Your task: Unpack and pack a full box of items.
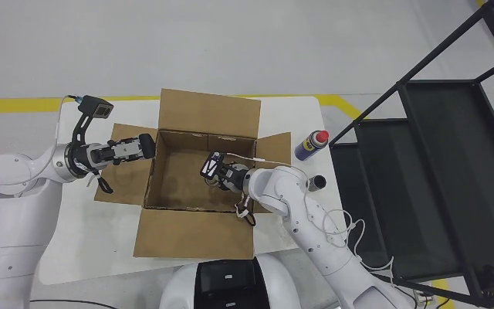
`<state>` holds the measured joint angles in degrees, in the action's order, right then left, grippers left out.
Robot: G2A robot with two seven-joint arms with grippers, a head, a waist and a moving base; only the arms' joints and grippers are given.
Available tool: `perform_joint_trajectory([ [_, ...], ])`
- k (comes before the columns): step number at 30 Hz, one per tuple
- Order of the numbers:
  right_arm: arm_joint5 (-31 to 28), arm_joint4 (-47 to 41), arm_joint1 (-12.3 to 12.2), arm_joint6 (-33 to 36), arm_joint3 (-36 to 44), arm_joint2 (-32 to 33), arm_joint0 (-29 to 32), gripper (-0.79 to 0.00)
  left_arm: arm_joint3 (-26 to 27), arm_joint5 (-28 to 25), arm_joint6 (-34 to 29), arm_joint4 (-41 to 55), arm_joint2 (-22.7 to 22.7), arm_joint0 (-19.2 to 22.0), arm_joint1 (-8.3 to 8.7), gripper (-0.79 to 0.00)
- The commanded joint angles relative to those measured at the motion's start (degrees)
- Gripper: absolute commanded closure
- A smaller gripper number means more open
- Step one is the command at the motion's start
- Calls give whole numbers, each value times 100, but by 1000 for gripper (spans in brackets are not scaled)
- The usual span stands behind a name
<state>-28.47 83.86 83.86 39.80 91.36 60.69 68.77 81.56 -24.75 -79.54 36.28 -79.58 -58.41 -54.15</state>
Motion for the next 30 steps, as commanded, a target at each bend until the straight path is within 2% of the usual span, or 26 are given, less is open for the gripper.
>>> perform_joint_trajectory([
  [1, 0, 0, 0, 0, 0, 0, 0, 0, 0, 0, 0, 0, 0, 0, 0, -785],
  [30, 32, -112, -5, -147, 55, 36, 43, 0, 0, 0, 0, 0, 0, 0, 0, -785],
])
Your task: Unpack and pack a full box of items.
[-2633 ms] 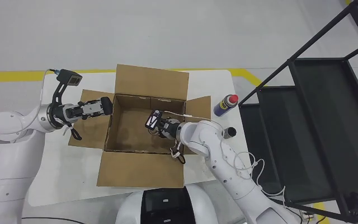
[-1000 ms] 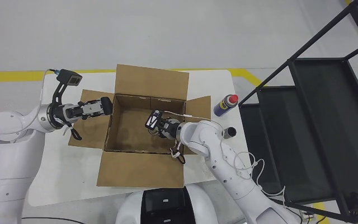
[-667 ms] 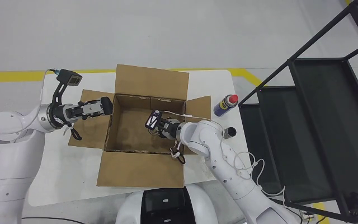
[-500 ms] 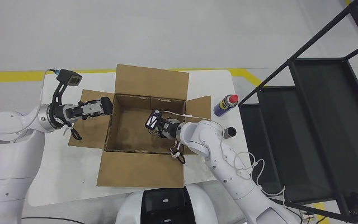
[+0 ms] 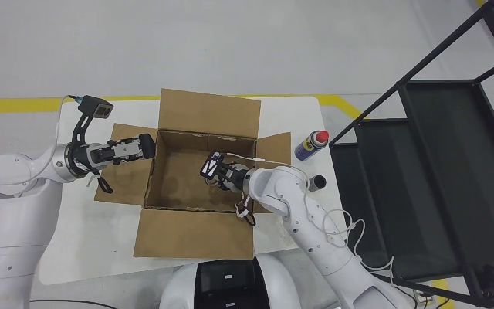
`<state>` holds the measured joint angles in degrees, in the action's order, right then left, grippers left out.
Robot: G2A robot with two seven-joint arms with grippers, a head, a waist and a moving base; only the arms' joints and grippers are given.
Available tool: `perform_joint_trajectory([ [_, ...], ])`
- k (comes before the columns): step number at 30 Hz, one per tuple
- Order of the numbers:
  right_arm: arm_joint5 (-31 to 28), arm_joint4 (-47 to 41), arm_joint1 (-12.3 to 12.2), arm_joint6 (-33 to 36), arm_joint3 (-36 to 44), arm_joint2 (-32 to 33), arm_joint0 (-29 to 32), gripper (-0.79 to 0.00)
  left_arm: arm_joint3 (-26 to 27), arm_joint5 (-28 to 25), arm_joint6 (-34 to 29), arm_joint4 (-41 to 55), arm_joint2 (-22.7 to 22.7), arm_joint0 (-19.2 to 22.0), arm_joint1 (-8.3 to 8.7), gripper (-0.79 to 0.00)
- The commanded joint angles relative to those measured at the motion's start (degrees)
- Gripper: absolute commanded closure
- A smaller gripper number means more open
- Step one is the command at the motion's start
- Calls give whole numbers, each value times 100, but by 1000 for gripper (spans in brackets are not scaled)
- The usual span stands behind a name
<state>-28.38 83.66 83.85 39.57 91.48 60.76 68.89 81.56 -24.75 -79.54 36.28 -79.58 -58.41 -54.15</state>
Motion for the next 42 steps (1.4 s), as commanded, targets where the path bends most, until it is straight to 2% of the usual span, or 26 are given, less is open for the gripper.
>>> perform_joint_trajectory([
  [1, -31, -262, -13, -198, 106, 86, 61, 0, 0, 0, 0, 0, 0, 0, 0, -785],
  [6, -406, -993, -120, -163, 668, 644, 243, 0, 0, 0, 0, 0, 0, 0, 0, -785],
  [12, -833, -1869, -302, -126, 1500, 1598, 833, 0, 0, 0, 0, 0, 0, 0, 0, -785],
  [16, -1474, -2985, -446, -185, 1764, 2385, 1346, 0, 0, 0, 0, 0, 0, 0, 0, -785],
  [19, -1804, -3570, -526, -182, 1866, 2708, 1557, 0, 0, 0, 0, 0, 0, 0, 0, -785],
  [42, -1832, -3639, -533, -190, 1866, 2724, 1571, 0, 0, 0, 0, 0, 0, 0, 0, -785],
])
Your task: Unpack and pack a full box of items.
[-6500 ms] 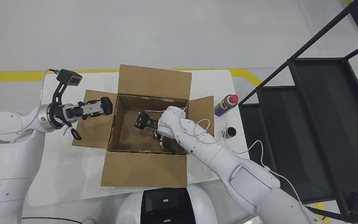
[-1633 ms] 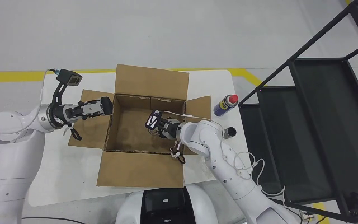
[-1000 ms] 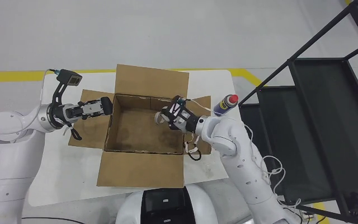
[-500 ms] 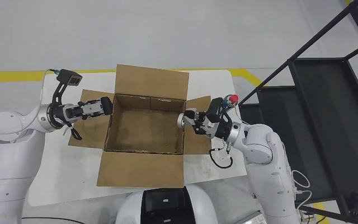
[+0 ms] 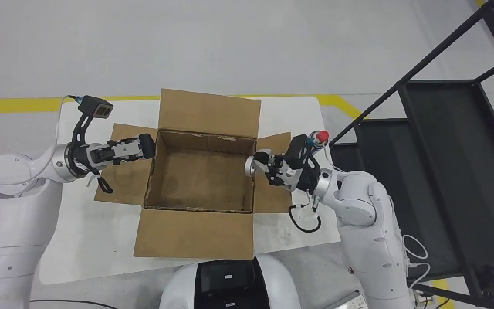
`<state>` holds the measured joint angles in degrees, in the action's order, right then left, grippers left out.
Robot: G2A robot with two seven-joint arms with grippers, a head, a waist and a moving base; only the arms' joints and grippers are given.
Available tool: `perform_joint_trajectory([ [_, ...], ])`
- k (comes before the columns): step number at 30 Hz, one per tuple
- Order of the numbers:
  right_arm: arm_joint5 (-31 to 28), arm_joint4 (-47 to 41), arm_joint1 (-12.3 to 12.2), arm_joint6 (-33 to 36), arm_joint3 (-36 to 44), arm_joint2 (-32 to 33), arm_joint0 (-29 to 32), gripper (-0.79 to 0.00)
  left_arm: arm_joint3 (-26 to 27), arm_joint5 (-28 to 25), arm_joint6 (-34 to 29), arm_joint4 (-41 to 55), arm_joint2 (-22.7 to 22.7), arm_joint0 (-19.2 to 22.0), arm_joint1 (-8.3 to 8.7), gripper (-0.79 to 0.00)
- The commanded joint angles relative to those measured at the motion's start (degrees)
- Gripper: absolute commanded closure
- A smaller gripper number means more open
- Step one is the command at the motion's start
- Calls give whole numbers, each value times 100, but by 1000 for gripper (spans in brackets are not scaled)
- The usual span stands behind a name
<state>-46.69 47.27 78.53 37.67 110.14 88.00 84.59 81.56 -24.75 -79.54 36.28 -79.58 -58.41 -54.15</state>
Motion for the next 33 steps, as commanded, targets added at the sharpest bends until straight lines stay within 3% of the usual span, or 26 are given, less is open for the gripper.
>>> perform_joint_trajectory([
  [1, 0, 0, 0, 0, 0, 0, 0, 0, 0, 0, 0, 0, 0, 0, 0, -785],
  [4, -174, -644, -33, -61, -83, -3, 122, 0, 0, 0, 0, 0, 0, 0, 0, -785],
  [11, -771, -2231, -337, 880, 217, 970, 701, 0, 0, 0, 0, 0, 0, 0, 0, -785],
  [14, -770, -2535, -472, 1222, 307, 1356, 973, 0, 0, 0, 0, 0, 0, 0, 0, -785],
  [24, -399, -1861, -857, 1590, 13, 1991, 1536, 0, 0, 0, 0, 0, 0, 0, 0, -785],
  [29, -33, -1072, -918, 1786, -234, 1800, 1521, 0, 0, 0, 0, 0, 0, 0, 0, -785],
  [33, 620, -39, -941, 1877, -433, 1550, 1480, 0, 0, 0, 0, 0, 0, 0, 0, -785],
])
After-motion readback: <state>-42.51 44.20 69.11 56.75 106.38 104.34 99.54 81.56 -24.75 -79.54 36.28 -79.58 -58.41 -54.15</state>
